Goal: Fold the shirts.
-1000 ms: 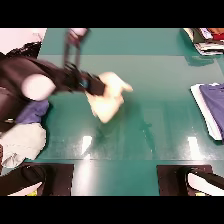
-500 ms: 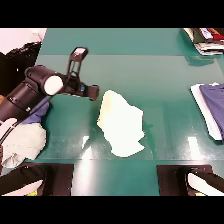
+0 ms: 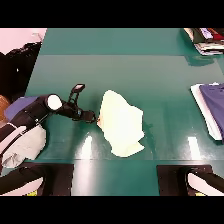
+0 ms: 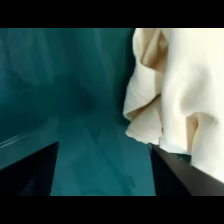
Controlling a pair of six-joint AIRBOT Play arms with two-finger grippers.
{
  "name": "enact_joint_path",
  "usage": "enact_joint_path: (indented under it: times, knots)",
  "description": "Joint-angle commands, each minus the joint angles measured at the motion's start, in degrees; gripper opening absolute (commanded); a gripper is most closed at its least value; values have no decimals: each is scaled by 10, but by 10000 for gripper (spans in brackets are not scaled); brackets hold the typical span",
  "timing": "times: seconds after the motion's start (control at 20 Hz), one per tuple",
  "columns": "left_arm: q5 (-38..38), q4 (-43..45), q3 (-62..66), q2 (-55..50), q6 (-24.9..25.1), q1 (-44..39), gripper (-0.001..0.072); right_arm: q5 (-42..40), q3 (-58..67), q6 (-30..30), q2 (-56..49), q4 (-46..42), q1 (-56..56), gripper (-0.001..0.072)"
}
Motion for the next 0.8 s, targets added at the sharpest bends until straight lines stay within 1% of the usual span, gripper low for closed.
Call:
enact_joint_path:
  times: [0.0, 0.05, 0.15, 0.2, 0.3, 0.45, 0.55, 0.7, 0.75]
  knots:
    - [35, -68, -33, 0, 80, 4, 639, 0, 0, 1, 0, 1, 4, 16]
    - [48, -74, -33, 0, 80, 4, 634, 0, 0, 1, 0, 1, 7, 15]
    - [64, -79, -33, 0, 81, 1, 372, 0, 0, 1, 0, 0, 15, 15]
    - [70, -82, -33, -1, 90, -4, 370, 0, 0, 1, 0, 0, 18, 16]
    - [82, -84, -32, -2, 90, -20, 370, 1, 0, 1, 1, 1, 19, 15]
    - [72, -85, -32, -41, 90, -46, 370, 3, 0, 1, 1, 1, 19, 15]
    - [65, -95, -32, -66, 90, -47, 371, 12, 0, 1, 1, 1, 19, 16]
    - [75, -110, -24, -70, 90, -47, 368, 21, 0, 1, 1, 0, 18, 15]
    - [77, -109, -16, -70, 90, -47, 313, 22, 0, 1, 1, 0, 17, 16]
